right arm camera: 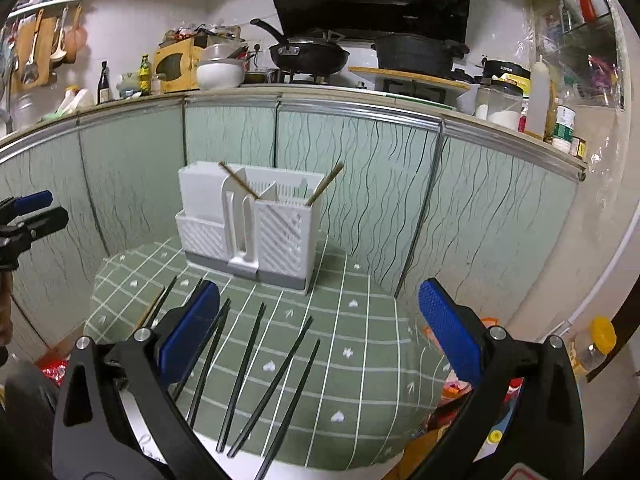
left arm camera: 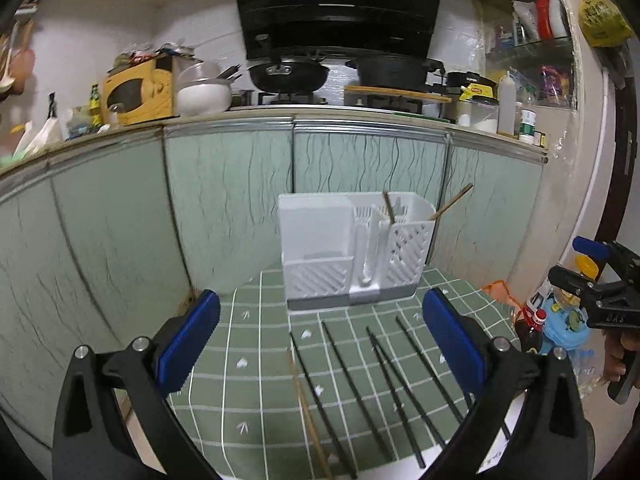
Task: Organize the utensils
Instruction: 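Withdraw both tools from the holder back over the chopsticks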
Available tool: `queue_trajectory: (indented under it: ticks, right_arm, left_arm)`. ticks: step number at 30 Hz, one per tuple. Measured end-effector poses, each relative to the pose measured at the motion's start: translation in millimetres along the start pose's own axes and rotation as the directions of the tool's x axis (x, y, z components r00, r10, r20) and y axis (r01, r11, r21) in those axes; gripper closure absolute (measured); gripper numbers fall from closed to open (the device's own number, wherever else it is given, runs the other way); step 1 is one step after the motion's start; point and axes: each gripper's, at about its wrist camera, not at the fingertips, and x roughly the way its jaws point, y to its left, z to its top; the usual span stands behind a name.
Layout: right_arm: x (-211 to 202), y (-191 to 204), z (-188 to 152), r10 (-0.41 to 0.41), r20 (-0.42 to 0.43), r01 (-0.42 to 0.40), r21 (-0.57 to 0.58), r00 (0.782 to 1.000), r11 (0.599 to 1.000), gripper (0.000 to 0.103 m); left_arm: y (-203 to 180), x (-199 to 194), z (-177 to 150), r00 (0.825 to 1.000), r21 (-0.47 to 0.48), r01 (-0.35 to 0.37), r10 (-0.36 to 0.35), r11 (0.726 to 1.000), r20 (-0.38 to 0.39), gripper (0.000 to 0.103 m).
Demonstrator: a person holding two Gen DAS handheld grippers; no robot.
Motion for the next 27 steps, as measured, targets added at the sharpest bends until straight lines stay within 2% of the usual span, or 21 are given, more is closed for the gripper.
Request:
queue_trajectory:
  ticks: [6, 15, 19, 22, 25, 27]
  right_arm:
    - [1, 7, -37, 0.004, -0.025, -0.003, 0.011, 1.000, 1.000, 0.007]
    - [21, 2, -87, -0.013, -0.121, 0.021, 0.060, 0.993, 0.998, 0.007]
    - [29, 1, -105, -0.028, -0.167, 0.042, 0.077, 0.986, 0.996, 0.007]
    - [35, 2, -118, -0.029, -0.209, 0.050, 0.095, 0.978, 0.994, 0.011]
    - [40, 5, -132, -0.034, -0.244, 0.061, 0.102, 0.969, 0.993, 0.019]
    - [43, 8, -139, -0.041, -0.265, 0.071, 0.103, 0.963, 0.992, 0.025]
  left_arm:
    - [9, -1, -37, 0.999, -0.006, -0.030, 0.030, 1.000, -0.030, 0.005]
    - [13, 8, -95, 0.995, 0.005, -0.059, 0.059, 0.998, -0.081, 0.005]
    - [13, 11, -118, 0.992, 0.011, -0.093, 0.093, 0.996, -0.090, 0.005]
    - [9, 15, -136, 0.985, 0.027, -0.129, 0.132, 0.991, -0.108, 0.005]
    - [6, 19, -151, 0.979, 0.048, -0.156, 0.161, 0.987, -0.126, 0.005]
    - [3, 23, -161, 0.974, 0.059, -0.168, 0.175, 0.984, -0.145, 0.010]
